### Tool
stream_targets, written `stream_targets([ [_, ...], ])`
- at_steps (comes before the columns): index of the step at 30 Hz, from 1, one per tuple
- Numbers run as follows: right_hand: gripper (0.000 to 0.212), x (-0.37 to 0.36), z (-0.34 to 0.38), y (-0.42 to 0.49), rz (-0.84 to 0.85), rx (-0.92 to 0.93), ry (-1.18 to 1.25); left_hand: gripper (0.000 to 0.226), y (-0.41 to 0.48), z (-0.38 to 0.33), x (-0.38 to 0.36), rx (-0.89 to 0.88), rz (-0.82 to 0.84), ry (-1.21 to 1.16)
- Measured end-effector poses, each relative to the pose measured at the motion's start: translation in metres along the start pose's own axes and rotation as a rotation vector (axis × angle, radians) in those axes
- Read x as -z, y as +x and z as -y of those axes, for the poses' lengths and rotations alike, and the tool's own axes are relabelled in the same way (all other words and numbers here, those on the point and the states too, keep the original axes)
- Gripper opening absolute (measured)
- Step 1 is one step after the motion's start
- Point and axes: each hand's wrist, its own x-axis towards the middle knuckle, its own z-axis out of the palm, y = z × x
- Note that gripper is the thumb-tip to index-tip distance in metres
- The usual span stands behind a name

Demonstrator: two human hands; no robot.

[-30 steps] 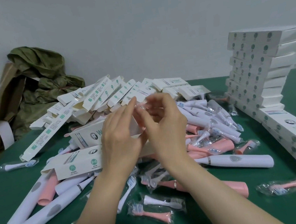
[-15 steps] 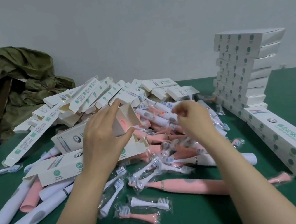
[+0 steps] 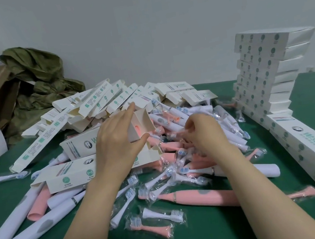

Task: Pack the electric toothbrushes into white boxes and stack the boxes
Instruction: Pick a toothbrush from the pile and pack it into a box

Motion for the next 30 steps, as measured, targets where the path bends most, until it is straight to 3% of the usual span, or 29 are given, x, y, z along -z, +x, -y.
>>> stream_targets([
  [2,0.028,0.013,-0.001,-0.004,-0.040,0.001,0.161,0.075,-0.001,0.000,0.000,0.013,-0.008,0.005],
  [4,0.022,0.025,0.000,-0.014,-0.007,-0.007,0.452,0.075,-0.002,-0.002,-0.001,0.016,-0.012,0.009],
  [8,0.011,0.040,0.027,-0.036,0.263,-0.084,1.383,0.075,-0.003,-0.002,-0.004,0.017,-0.024,0.010],
  [10,0.011,0.038,0.045,-0.042,0.364,-0.001,1.585,0.071,-0.003,-0.002,-0.003,0.017,-0.026,0.002],
  [13,0.010,0.024,0.066,-0.050,0.396,0.116,1.468,0.066,-0.001,-0.002,-0.002,0.009,-0.042,-0.038],
  [16,0.012,0.013,0.075,-0.048,0.205,0.025,1.282,0.062,-0.002,-0.003,-0.003,0.004,-0.096,-0.058],
  [19,0.017,0.008,0.075,-0.043,0.100,-0.068,1.295,0.072,-0.006,-0.005,-0.005,-0.002,-0.104,-0.062],
  [25,0.012,-0.001,0.084,-0.041,-0.082,0.072,1.054,0.061,-0.001,-0.017,-0.003,0.029,-0.129,-0.099],
  [30,0.008,0.002,0.082,-0.040,0.095,0.086,1.042,0.066,-0.002,-0.013,-0.002,0.034,-0.045,-0.075],
])
